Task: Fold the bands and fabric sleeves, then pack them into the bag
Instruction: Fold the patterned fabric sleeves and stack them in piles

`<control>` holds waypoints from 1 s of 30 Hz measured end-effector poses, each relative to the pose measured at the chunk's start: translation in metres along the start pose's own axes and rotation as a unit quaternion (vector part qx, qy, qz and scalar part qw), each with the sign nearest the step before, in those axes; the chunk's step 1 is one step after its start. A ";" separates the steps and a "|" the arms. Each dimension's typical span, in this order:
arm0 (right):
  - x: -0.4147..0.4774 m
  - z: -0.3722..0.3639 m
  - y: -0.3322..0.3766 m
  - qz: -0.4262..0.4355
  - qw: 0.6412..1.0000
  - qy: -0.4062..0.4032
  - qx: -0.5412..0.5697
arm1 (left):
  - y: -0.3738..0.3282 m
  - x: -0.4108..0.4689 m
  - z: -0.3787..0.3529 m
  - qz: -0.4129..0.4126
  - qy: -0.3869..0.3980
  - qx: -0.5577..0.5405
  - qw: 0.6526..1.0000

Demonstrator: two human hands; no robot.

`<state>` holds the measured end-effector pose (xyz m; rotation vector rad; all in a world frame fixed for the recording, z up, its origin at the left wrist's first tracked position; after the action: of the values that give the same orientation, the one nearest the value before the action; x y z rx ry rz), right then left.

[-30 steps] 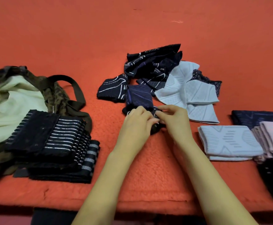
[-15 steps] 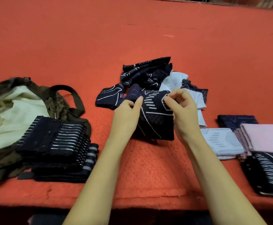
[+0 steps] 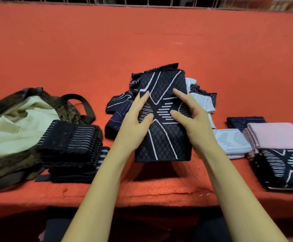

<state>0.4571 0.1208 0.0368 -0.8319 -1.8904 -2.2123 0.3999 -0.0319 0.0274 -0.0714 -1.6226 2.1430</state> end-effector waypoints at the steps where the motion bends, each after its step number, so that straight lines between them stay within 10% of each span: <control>1: -0.001 -0.002 0.003 0.020 1.000 0.004 -0.016 | 0.001 0.001 0.000 0.004 0.000 0.002 1.000; 8: -0.034 -0.006 -0.071 -0.132 0.957 0.081 -0.245 | 0.066 -0.021 -0.022 0.116 -0.069 0.191 0.972; 17: -0.059 0.003 -0.067 -0.063 0.961 0.050 -0.266 | 0.076 -0.048 -0.027 0.069 -0.056 0.123 0.988; 24: -0.074 0.003 -0.068 0.003 0.900 0.071 -0.431 | 0.080 -0.052 -0.035 -0.009 -0.013 0.215 0.977; 30: -0.086 0.011 -0.069 -0.010 0.942 0.112 -0.315 | 0.066 -0.065 -0.041 -0.031 0.155 0.266 0.951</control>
<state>0.5042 0.1242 -0.0638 -0.5815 -1.0911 -2.8216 0.4497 -0.0338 -0.0609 -0.1754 -0.8313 2.3063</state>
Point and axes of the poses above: each hand's wrist, its own x-axis towards the middle knuckle, its own z-axis out of the back of the hand, y = z × x, the point moved 3 cm from there along x, towards the middle knuckle, and after that the axes turned 8 degrees about z, right-handed, at the moved point
